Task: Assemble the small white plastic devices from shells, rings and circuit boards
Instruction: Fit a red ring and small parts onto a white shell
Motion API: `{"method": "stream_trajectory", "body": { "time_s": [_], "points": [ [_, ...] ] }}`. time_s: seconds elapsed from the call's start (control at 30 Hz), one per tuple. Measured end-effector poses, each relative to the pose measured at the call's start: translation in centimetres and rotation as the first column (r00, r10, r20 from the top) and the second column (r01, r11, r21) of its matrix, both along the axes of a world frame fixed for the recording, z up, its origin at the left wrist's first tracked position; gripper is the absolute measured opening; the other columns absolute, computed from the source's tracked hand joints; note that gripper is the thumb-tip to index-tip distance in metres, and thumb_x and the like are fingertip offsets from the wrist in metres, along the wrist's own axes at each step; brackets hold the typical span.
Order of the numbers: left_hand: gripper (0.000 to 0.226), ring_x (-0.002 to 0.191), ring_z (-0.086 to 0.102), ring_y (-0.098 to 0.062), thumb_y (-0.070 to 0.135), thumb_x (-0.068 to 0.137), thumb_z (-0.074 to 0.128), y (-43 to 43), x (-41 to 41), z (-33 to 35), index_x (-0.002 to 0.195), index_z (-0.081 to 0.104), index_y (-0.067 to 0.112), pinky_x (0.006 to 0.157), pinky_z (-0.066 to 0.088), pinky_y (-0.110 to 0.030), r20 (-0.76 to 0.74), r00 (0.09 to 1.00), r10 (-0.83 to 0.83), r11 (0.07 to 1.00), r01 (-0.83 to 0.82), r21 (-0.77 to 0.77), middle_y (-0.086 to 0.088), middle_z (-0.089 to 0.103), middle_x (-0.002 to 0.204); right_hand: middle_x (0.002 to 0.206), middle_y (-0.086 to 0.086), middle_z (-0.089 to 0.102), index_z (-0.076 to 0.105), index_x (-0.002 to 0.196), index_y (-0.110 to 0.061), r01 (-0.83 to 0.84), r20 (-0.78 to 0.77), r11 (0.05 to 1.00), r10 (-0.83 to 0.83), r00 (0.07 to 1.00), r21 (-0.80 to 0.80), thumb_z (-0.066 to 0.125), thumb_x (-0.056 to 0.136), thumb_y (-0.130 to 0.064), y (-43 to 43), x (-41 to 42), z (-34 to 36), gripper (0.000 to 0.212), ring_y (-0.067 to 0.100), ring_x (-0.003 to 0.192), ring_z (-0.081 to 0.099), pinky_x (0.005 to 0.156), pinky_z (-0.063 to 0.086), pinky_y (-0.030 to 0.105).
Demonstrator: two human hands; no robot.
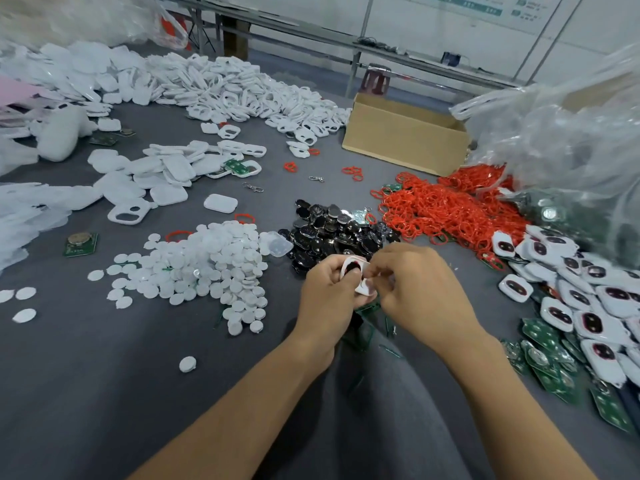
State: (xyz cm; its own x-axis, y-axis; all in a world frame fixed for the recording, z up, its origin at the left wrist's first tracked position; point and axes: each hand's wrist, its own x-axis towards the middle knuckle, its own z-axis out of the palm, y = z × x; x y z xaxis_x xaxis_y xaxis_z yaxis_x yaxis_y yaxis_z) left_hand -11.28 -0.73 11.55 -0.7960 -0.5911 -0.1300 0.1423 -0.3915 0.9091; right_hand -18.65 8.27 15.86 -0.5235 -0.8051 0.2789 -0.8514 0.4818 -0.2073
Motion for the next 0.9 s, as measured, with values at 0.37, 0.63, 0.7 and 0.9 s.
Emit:
{"method": "stream_trajectory", "body": {
  "time_s": [0.37, 0.63, 0.7, 0.9],
  "points": [
    [0.02, 0.081, 0.064, -0.019, -0.013, 0.089, 0.058, -0.12, 0.13, -0.23, 0.106, 0.062, -0.005, 0.068, 0.058, -0.019, -0.003, 0.999, -0.035, 0.997, 0.034, -0.066, -0.015, 0.066, 0.091, 0.089, 0.003, 0.069, 0.072, 0.084, -0.016, 0.065, 0.015, 0.998, -0.065, 0.998, 0.017, 0.065, 0.076, -0.009, -0.37, -0.38, -0.09, 0.013, 0.029, 0.081, 0.062, 0.07, 0.051, 0.04],
    [0.025, 0.081, 0.067, -0.016, -0.017, 0.084, 0.061, -0.25, 0.13, -0.42, 0.103, 0.065, -0.001, 0.071, 0.059, -0.021, 0.003, 0.999, -0.038, 0.998, 0.038, -0.059, -0.013, 0.069, 0.09, 0.086, -0.004, 0.062, 0.065, 0.078, -0.017, 0.014, -0.058, 1.0, -0.015, 0.998, -0.021, 0.06, 0.075, -0.005, 0.13, 0.03, -0.16, 0.013, 0.029, 0.077, 0.058, 0.058, 0.046, 0.038],
    [0.025, 0.08, 0.068, -0.017, -0.017, 0.084, 0.061, -0.23, 0.11, -0.42, 0.102, 0.065, 0.0, 0.071, 0.059, -0.022, 0.001, 0.999, -0.044, 0.997, 0.044, -0.059, -0.014, 0.069, 0.09, 0.095, -0.005, 0.063, 0.067, 0.081, -0.019, 0.013, -0.107, 0.999, -0.01, 0.994, 0.031, 0.06, 0.077, -0.006, 0.01, 0.08, -0.07, 0.015, 0.029, 0.08, 0.06, 0.059, 0.048, 0.038],
    [0.025, 0.077, 0.066, -0.016, -0.015, 0.081, 0.064, -0.32, 0.15, -0.62, 0.098, 0.067, 0.004, 0.071, 0.06, -0.025, 0.009, 0.998, -0.055, 0.996, 0.056, -0.076, -0.012, 0.069, 0.085, 0.095, -0.002, 0.067, 0.071, 0.078, -0.014, -0.039, -0.092, 0.999, 0.039, 0.995, 0.004, 0.063, 0.072, -0.006, -0.29, -0.23, -0.5, 0.012, 0.031, 0.079, 0.062, 0.062, 0.05, 0.039]
  ]
}}
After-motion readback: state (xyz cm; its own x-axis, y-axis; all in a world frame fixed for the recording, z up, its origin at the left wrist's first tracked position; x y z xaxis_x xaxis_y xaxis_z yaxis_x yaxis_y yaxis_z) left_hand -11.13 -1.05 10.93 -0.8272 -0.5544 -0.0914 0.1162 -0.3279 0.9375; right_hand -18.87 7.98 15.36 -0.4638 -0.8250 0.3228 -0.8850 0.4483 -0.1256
